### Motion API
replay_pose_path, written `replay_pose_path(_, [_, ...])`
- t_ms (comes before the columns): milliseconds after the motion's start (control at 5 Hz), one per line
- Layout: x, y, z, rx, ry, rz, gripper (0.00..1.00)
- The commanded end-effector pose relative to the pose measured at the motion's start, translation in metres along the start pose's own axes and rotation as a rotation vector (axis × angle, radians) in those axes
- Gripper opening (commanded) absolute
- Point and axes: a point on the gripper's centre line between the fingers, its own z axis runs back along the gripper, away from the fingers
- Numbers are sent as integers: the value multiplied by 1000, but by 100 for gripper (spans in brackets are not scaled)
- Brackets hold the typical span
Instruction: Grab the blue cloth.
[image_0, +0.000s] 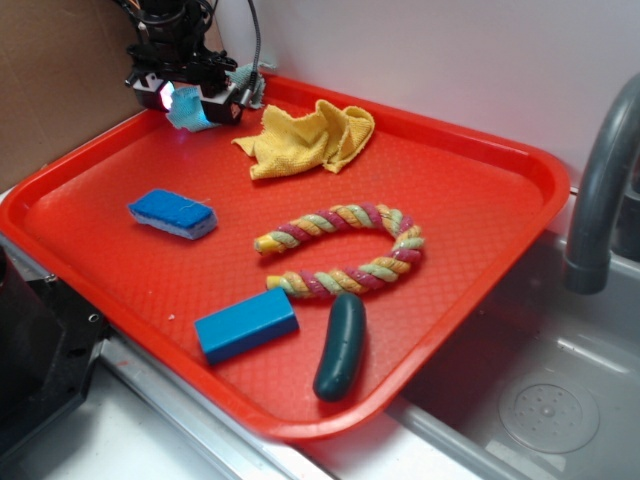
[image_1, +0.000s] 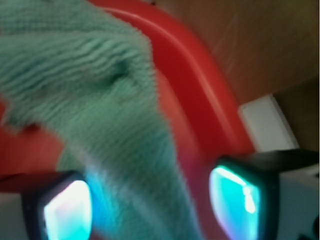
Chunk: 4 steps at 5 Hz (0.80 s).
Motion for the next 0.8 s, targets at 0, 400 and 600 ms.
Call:
replay_pose_path(0, [1, -1, 5, 0, -15, 59, 0])
replay_pose_path(400, [-10, -17, 18, -32, 4, 94, 0])
replay_pose_path(600, [-24, -30, 30, -87, 25, 86, 0])
